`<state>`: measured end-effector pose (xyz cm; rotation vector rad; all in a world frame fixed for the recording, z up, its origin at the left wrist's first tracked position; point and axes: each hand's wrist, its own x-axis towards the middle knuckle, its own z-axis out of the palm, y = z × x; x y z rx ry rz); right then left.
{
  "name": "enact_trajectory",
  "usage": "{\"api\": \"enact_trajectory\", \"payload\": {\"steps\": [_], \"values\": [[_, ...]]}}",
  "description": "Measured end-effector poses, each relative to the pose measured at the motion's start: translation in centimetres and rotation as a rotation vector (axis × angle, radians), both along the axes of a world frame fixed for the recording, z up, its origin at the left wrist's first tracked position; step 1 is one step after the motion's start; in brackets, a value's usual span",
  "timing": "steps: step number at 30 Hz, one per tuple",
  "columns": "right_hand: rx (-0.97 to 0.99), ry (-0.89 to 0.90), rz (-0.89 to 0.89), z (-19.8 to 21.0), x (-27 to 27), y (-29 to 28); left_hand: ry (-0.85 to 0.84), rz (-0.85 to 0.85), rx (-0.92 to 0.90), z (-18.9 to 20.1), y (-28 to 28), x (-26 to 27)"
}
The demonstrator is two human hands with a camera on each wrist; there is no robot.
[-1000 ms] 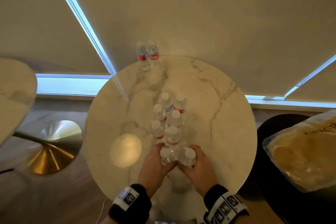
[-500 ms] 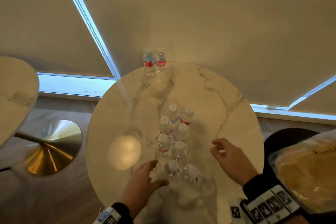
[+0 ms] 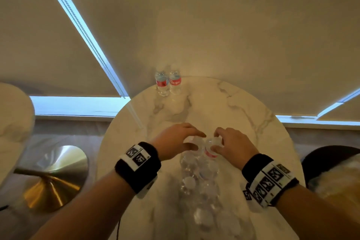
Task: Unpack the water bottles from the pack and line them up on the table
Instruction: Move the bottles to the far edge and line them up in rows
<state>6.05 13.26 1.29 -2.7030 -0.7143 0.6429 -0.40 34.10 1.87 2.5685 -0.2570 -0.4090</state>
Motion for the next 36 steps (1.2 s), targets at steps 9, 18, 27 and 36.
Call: {"api": "enact_trajectory", "payload": {"steps": [9,18,27,36], "values": [[0.006,-0.063,-0.036,0.3,4.4,2.2,-0.009,-0.143,0.069,-1.7,2.3,6.1],[-0.023,-0.085,-0.011,-0.1,17.9,8.1,-0.087,0.226,0.121,-2.1,6.2,19.8],[-0.019,-0.16,0.09,-0.9,25.0,12.1,-0.104,0.36,0.2,-2.5,8.9,25.7],[-0.01,-0.169,0.179,-0.7,26.7,14.1,-0.127,0.395,0.205,-2.9,9.5,27.1]]}}
